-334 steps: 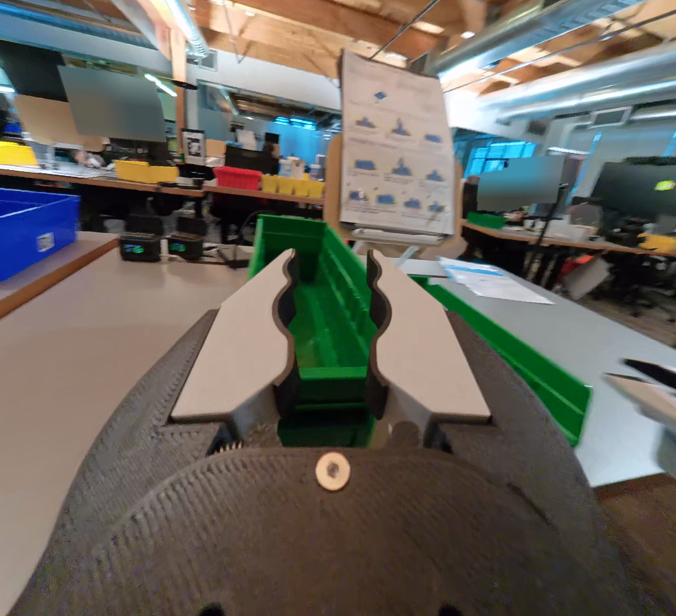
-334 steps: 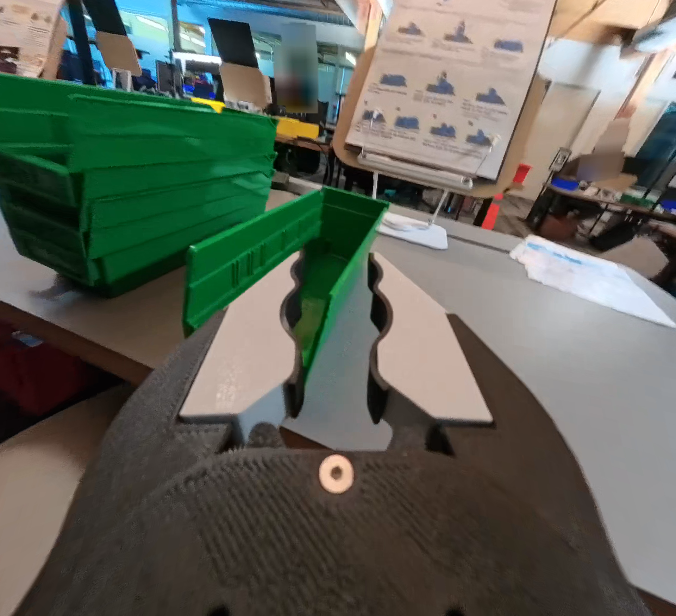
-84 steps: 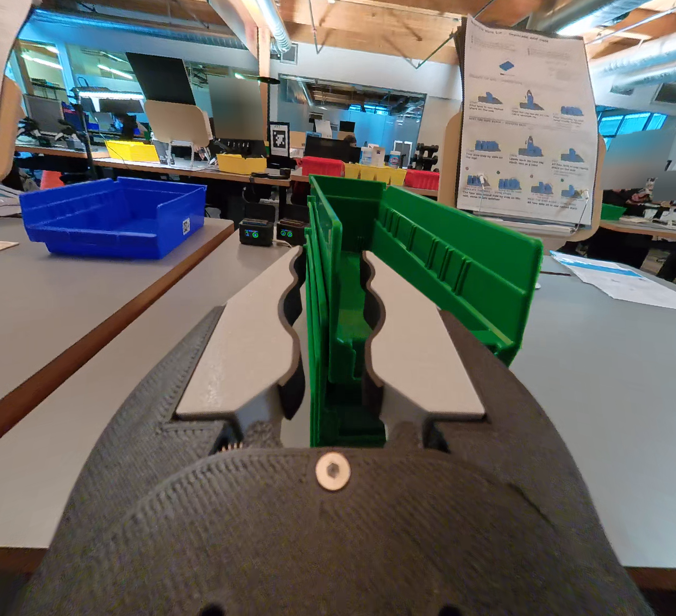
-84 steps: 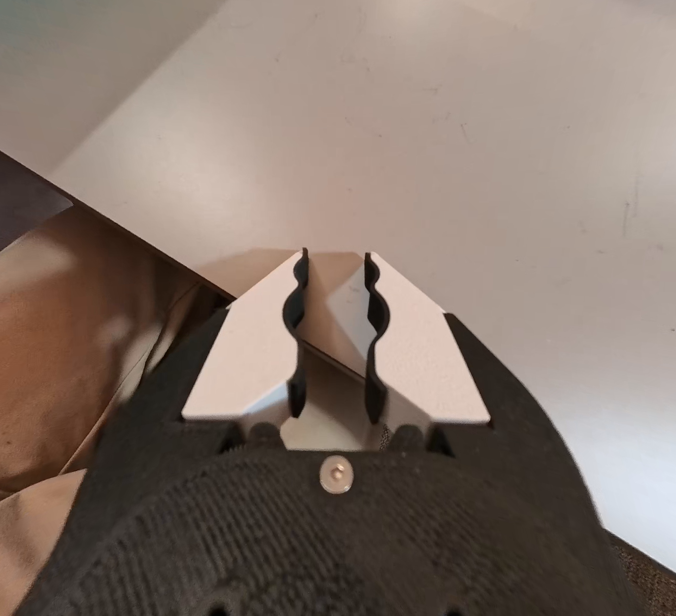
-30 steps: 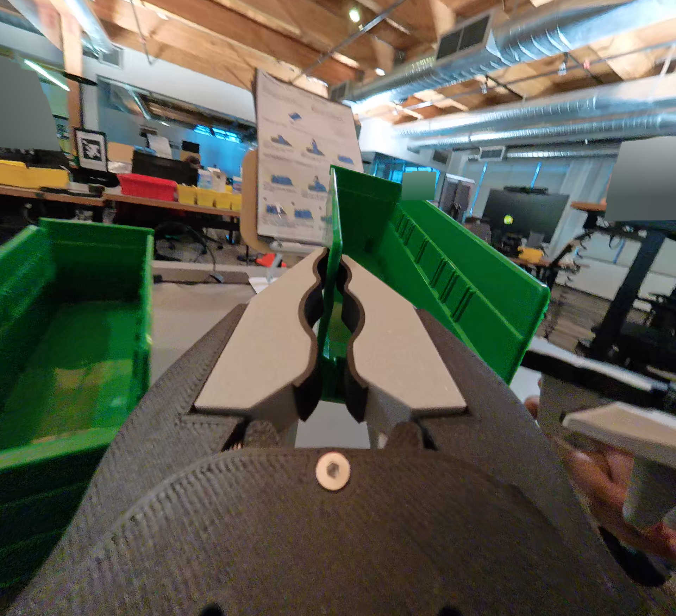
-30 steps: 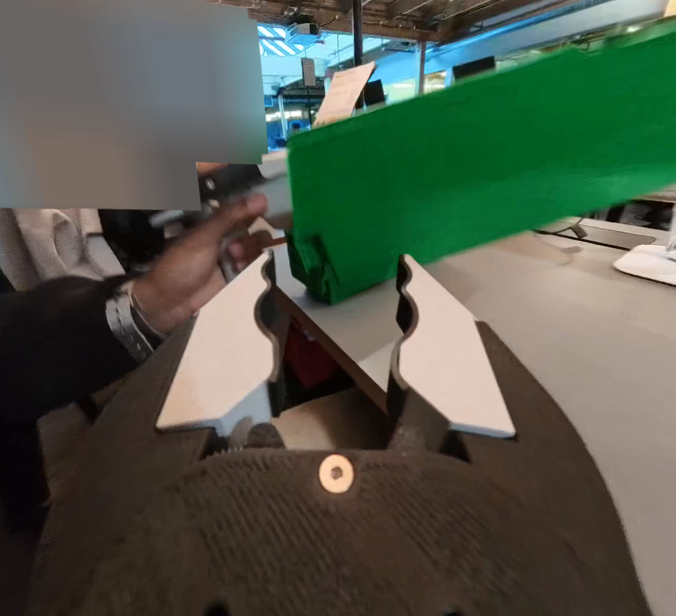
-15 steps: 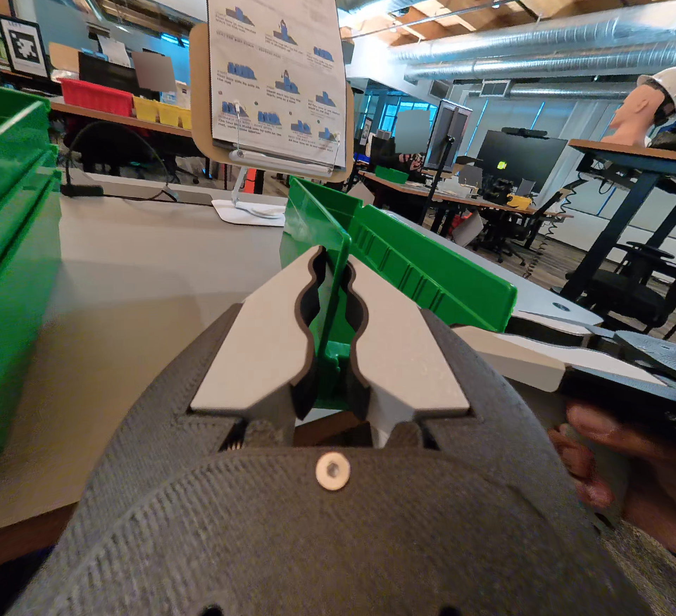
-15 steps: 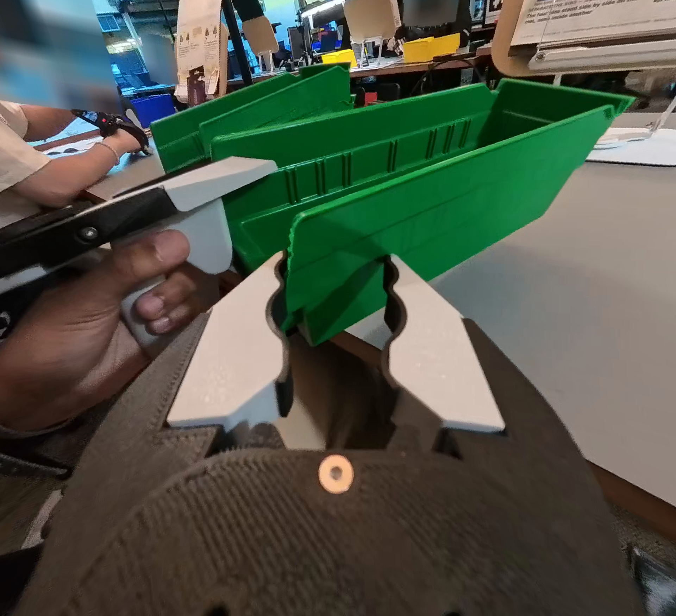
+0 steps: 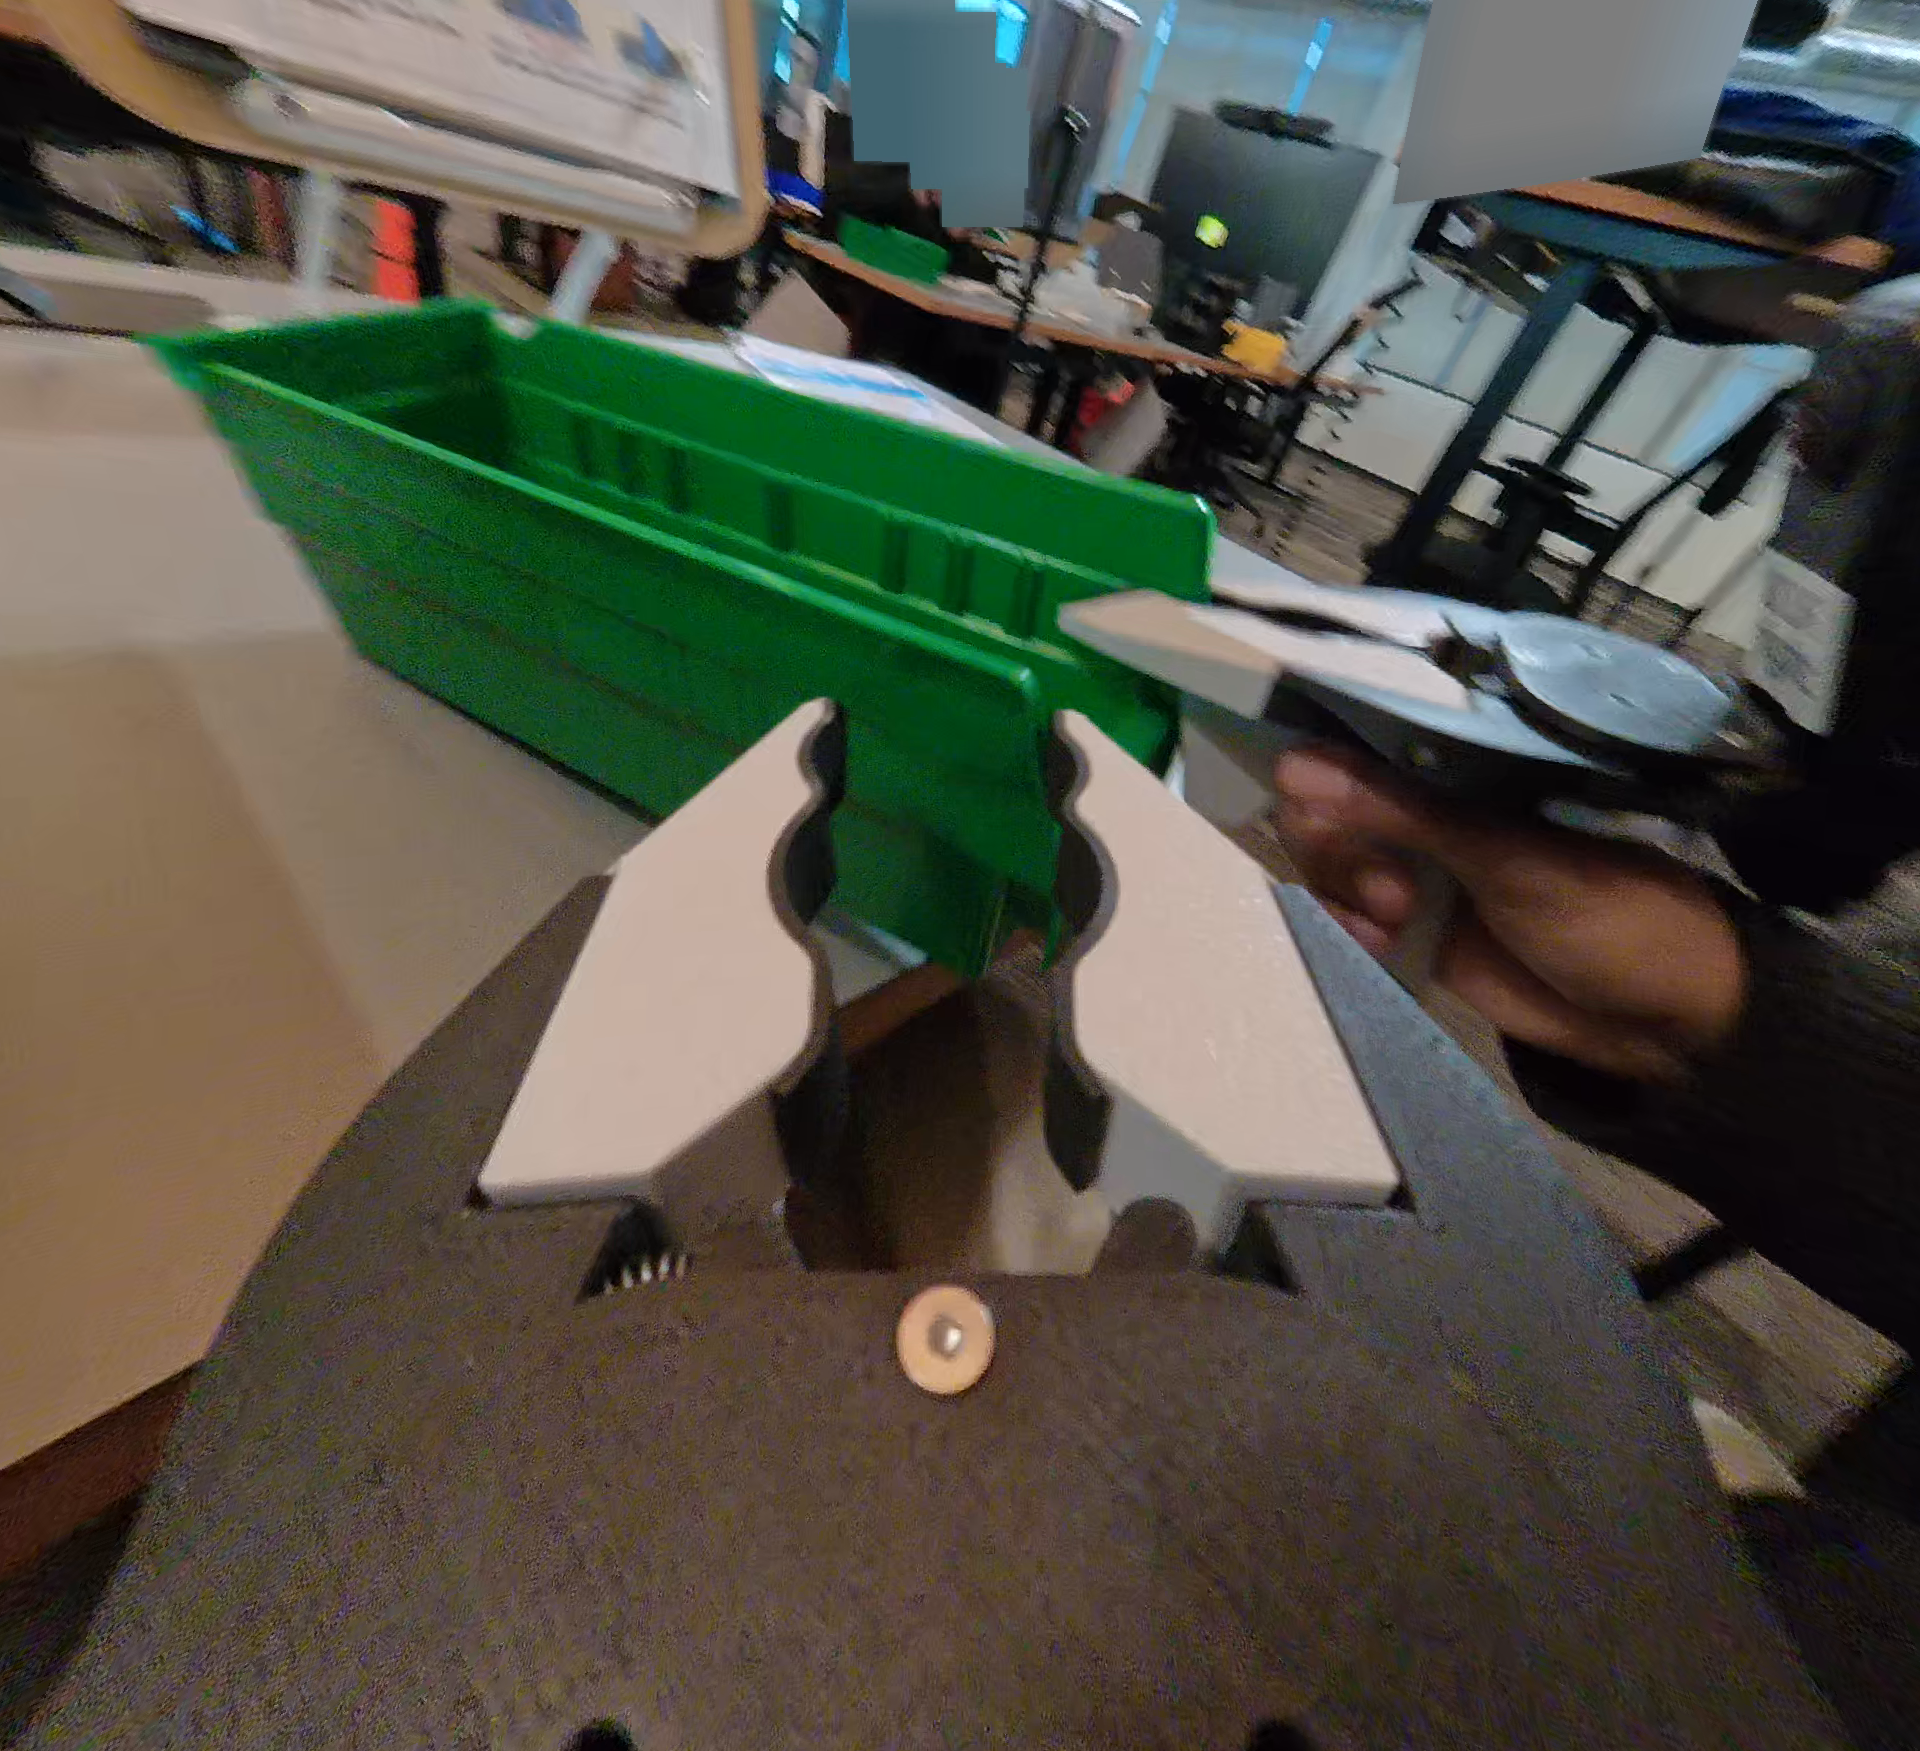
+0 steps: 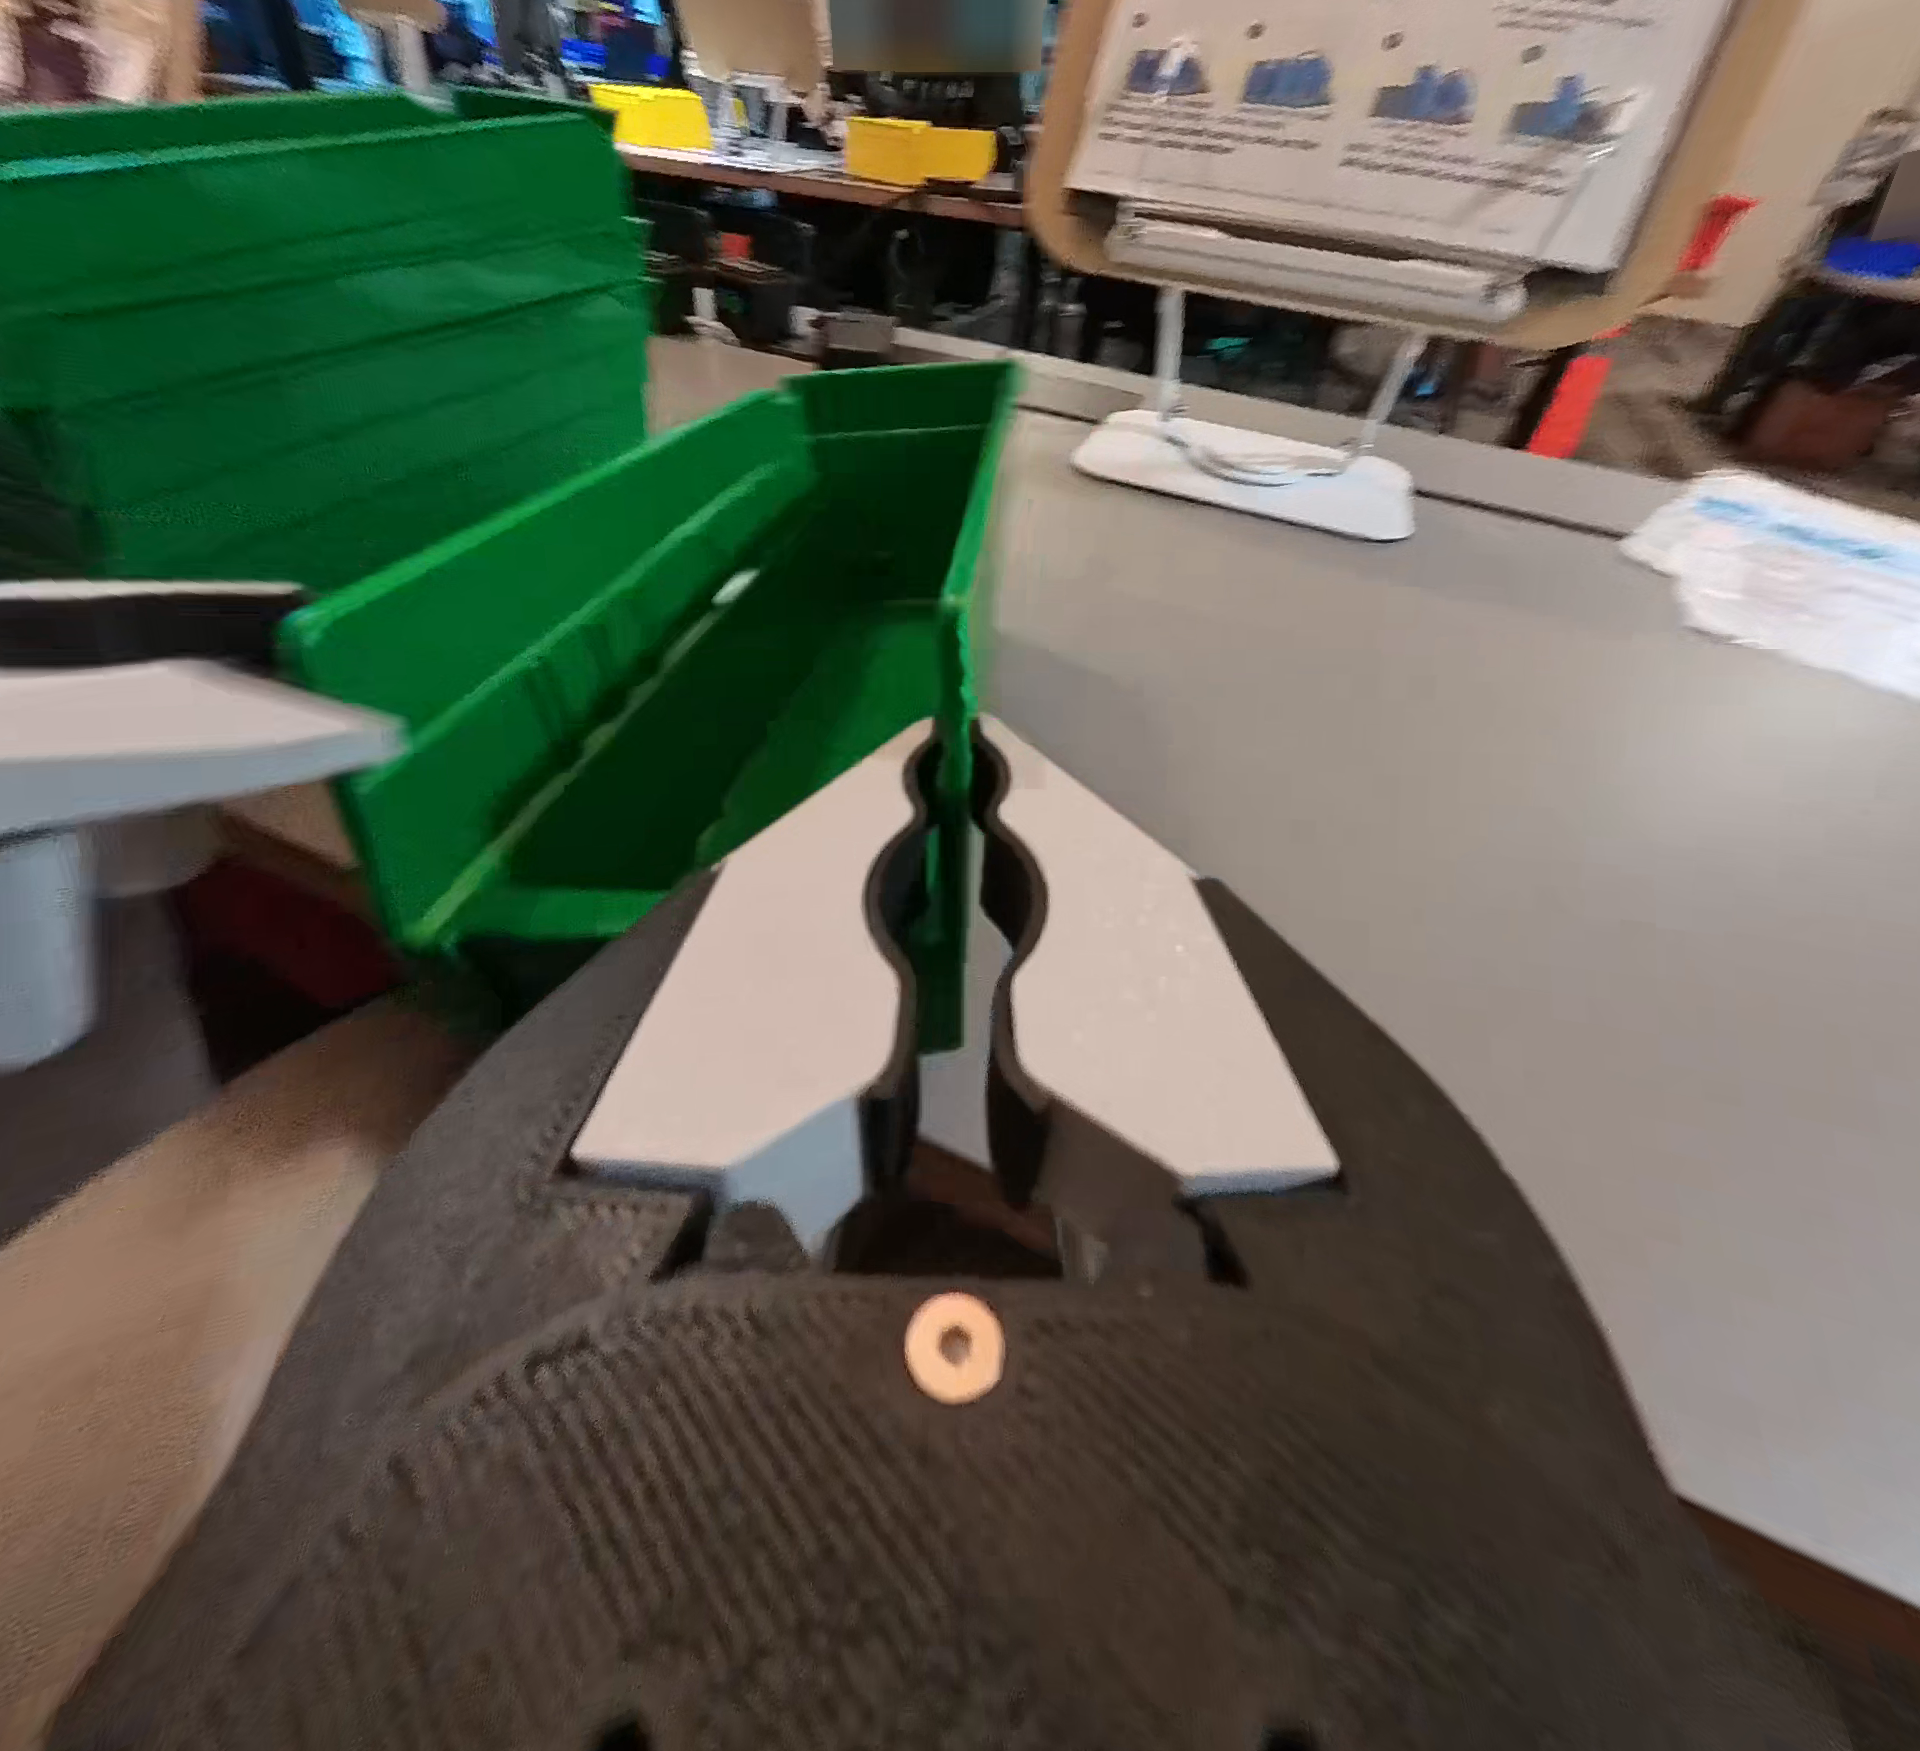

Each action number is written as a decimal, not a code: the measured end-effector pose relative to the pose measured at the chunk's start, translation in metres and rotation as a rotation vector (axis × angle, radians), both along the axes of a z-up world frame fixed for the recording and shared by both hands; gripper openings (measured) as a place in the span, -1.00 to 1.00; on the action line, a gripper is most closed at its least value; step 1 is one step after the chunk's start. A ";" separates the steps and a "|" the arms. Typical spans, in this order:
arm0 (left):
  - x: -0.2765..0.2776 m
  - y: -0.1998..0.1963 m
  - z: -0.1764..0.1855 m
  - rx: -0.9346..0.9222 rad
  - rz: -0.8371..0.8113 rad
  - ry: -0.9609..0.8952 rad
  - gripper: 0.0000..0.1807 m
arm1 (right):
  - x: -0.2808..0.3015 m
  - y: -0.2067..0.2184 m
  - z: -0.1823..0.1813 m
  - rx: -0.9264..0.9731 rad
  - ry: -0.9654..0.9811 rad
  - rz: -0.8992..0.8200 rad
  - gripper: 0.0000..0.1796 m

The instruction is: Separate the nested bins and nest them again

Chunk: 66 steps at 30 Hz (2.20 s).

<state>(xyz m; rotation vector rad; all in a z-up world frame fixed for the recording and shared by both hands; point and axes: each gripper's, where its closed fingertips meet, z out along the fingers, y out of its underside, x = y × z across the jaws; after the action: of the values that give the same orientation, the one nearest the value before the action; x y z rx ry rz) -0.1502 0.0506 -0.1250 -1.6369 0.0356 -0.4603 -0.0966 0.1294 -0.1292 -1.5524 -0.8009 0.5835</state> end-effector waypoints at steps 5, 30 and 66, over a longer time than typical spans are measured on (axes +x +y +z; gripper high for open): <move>0.013 0.000 -0.018 -0.112 -0.100 -0.101 -0.54 | 0.045 0.061 0.002 -0.076 0.034 -0.081 -1.00; 0.003 -0.002 -0.023 -0.152 -0.108 -0.190 -0.60 | 0.218 0.186 -0.042 -0.170 -0.051 -0.394 -0.99; -0.002 0.001 -0.031 -0.168 -0.091 -0.151 -0.62 | 0.217 0.184 -0.042 -0.107 -0.124 -0.442 -0.95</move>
<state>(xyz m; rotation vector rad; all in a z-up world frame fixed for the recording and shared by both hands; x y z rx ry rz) -0.1524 0.0514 -0.1557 -1.7659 -0.0426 -0.6704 0.1207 0.3137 -0.1708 -1.8084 -0.4982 0.2092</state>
